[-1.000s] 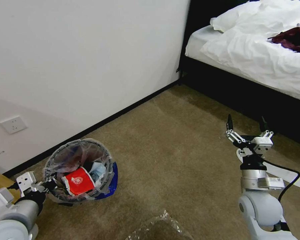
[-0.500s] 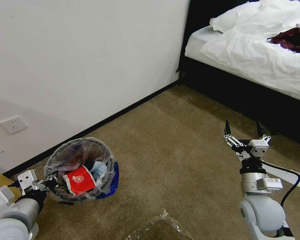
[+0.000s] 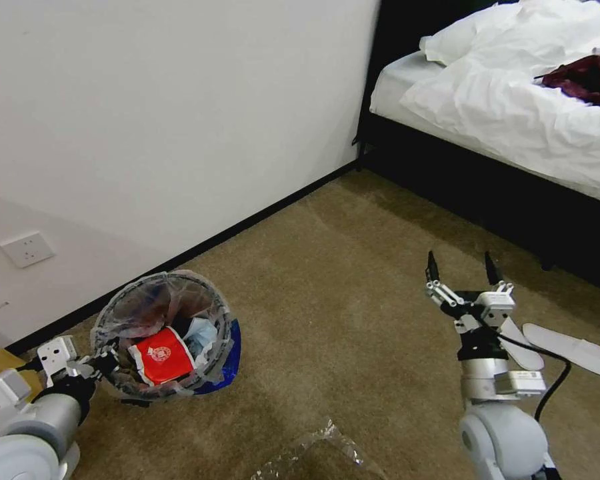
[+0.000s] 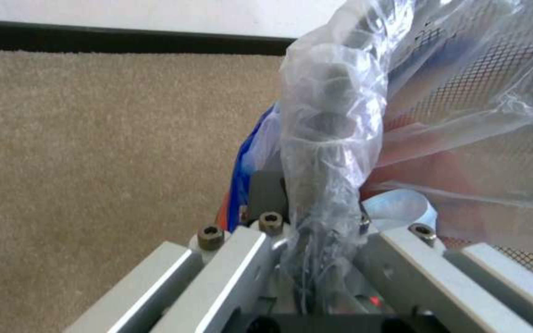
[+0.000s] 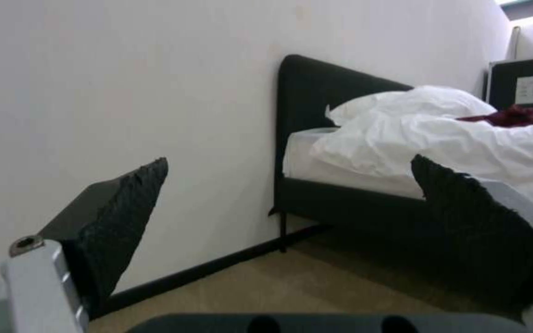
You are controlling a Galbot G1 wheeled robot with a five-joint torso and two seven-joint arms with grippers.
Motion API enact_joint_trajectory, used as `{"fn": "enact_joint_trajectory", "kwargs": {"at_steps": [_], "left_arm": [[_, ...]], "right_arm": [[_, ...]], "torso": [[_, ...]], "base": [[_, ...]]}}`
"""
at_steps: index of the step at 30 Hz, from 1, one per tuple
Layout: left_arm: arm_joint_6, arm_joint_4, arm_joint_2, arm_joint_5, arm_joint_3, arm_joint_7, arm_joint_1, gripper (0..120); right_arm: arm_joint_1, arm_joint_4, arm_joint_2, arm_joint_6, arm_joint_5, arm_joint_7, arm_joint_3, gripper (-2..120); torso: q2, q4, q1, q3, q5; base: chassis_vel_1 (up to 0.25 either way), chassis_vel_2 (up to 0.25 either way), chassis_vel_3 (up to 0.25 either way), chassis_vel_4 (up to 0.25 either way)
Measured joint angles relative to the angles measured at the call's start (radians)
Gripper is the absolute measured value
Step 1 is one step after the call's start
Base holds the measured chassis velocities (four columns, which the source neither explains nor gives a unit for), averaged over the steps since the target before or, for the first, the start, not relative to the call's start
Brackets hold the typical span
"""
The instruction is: Pick up the trash bin and place the garbage on the floor into it.
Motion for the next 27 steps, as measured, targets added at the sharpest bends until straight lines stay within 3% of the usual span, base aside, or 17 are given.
{"fn": "enact_joint_trajectory", "kwargs": {"at_steps": [27], "left_arm": [[0.018, -0.013, -0.009, -0.001, 0.003, 0.016, 0.008, 1]], "right_arm": [[-0.011, 0.006, 0.031, 0.012, -0.022, -0.014, 0.019, 100]], "torso": [[0.000, 0.0000, 0.000, 0.000, 0.0001]], "base": [[0.000, 0.000, 0.000, 0.000]]}}
